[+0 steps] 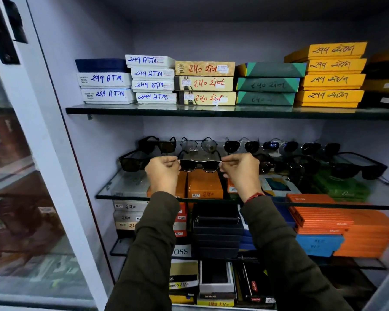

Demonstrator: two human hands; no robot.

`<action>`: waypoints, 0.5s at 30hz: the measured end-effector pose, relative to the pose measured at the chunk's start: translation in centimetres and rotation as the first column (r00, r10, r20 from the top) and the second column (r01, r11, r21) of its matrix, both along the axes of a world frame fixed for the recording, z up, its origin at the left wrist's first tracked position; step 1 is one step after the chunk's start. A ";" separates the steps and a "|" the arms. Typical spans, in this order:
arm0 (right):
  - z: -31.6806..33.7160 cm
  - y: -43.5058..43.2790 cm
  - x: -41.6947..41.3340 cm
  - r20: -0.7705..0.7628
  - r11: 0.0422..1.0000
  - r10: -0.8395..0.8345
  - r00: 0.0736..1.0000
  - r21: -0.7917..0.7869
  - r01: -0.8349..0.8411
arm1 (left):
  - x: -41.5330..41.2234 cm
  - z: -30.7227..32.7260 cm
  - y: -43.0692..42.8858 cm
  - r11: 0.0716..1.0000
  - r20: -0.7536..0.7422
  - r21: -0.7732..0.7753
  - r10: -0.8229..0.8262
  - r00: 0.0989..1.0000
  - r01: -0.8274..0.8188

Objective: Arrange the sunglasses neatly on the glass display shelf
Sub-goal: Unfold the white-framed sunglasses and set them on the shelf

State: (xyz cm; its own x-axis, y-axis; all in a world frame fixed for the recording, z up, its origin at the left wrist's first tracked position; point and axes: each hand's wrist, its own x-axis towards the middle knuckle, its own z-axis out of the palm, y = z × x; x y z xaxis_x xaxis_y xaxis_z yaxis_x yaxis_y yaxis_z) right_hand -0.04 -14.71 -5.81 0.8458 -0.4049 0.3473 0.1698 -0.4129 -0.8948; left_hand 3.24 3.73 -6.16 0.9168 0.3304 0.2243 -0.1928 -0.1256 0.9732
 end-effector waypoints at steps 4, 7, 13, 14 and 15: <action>-0.9 0.1 0.3 0.032 0.935 -0.155 0.987 -0.318 0.157 | 0.4 -0.3 -0.2 0.988 0.012 0.145 0.054 0.998 -0.055; -0.6 -0.5 0.2 0.070 0.882 -0.197 0.978 -0.422 0.208 | 0.4 -0.4 -1.3 0.956 0.033 0.279 0.089 0.995 -0.095; 0.0 -1.8 -0.9 0.241 0.719 -0.292 0.925 -0.583 0.379 | -0.8 -0.2 -1.9 0.851 0.401 0.475 0.017 0.916 -0.224; -0.1 -2.1 -1.1 0.199 0.657 -0.329 0.923 -0.654 0.375 | -1.0 -0.1 -2.1 0.789 0.420 0.574 -0.057 0.906 -0.217; -0.1 -2.4 -1.2 0.112 0.631 -0.349 0.930 -0.706 0.322 | -1.1 0.1 -2.3 0.695 0.392 0.692 -0.133 0.910 -0.196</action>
